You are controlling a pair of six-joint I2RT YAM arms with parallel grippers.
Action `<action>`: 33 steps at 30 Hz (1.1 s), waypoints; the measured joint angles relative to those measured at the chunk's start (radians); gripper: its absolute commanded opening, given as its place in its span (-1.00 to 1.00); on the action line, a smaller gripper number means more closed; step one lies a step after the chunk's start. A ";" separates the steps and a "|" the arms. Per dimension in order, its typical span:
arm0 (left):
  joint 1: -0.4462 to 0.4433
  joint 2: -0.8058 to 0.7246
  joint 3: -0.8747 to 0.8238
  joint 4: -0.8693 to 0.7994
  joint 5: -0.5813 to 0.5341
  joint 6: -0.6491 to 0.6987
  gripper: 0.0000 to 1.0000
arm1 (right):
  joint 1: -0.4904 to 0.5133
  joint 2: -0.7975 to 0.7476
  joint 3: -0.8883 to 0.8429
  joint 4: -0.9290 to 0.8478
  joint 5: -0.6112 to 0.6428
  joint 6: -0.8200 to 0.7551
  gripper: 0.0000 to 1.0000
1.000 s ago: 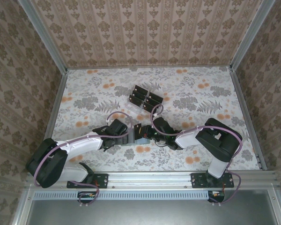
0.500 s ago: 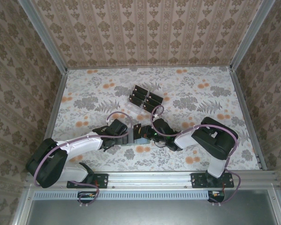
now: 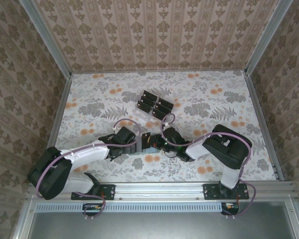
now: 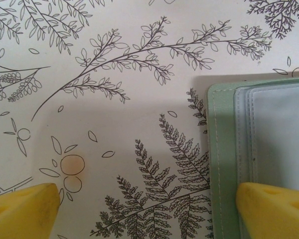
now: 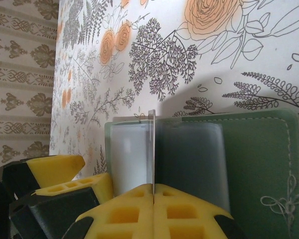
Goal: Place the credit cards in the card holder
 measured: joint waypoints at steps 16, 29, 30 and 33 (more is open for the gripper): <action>0.000 0.000 0.000 0.000 0.000 0.000 0.99 | 0.013 0.006 -0.023 0.043 0.000 0.023 -1.00; 0.000 0.000 0.000 0.000 0.000 0.000 1.00 | 0.019 0.026 -0.033 0.077 0.000 0.051 -1.00; 0.000 0.000 0.000 0.000 0.000 0.000 1.00 | 0.019 0.027 -0.037 0.084 0.000 0.055 -1.00; 0.000 0.000 0.000 0.000 0.000 0.000 1.00 | 0.020 0.029 -0.044 0.097 0.000 0.066 -1.00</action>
